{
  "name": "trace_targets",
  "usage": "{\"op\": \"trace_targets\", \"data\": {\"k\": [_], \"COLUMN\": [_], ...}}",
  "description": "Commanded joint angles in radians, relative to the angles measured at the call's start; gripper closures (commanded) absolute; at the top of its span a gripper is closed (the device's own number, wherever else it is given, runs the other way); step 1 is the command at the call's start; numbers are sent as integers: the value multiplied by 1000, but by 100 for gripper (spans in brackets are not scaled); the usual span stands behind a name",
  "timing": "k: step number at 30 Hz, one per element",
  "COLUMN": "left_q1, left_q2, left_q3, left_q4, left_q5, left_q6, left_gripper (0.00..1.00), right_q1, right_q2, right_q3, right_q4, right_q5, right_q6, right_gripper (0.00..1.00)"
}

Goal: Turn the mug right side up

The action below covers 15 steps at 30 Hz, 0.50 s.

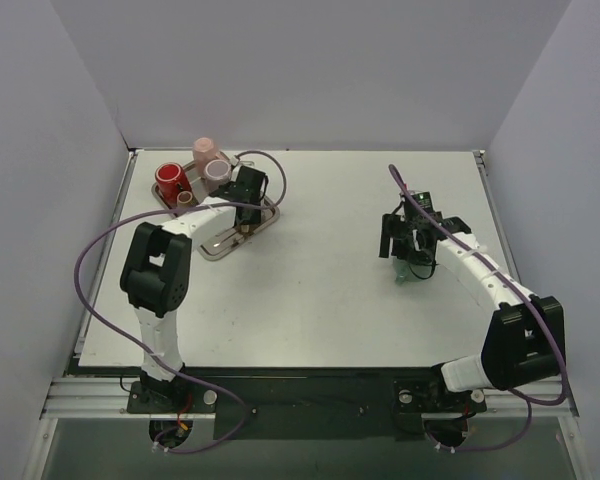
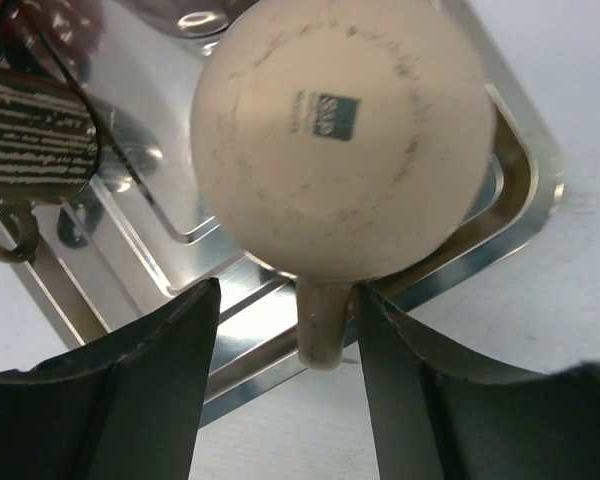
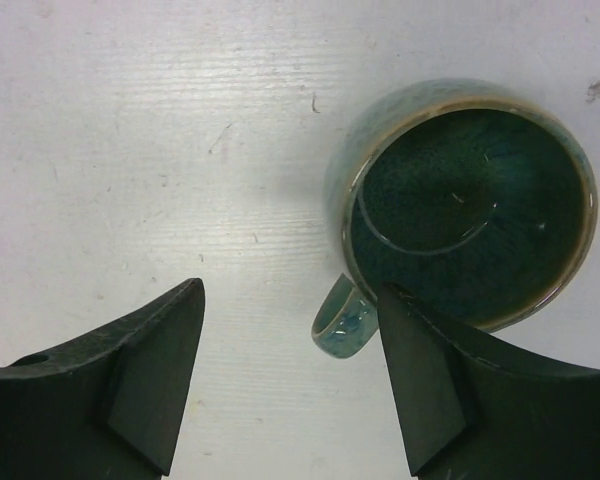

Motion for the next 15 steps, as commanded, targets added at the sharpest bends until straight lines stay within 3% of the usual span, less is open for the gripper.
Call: {"op": "trace_targets", "data": {"k": [1,7,11,15], "left_q1": [45,90,111,134], "left_q2": [-84,-82,-116,-172], "left_q3": [-88,-125,-177,-233], "left_q4": [93,139,224,270], "left_q5": [10,75,205,349], "left_q6": [85,143,213,226], "left_gripper": [35,44,54,84], "right_q1": [36,47,47,50], "right_q2": [-59,-91,-117,-159], "right_q3": [17,-3,-19,-39], "right_q4": [-37,-37,-40,-41], "right_q5": [41,70,78,84], "right_q6": [-21,-30,-33,-30], "right_gripper": [35,35,35,35]}}
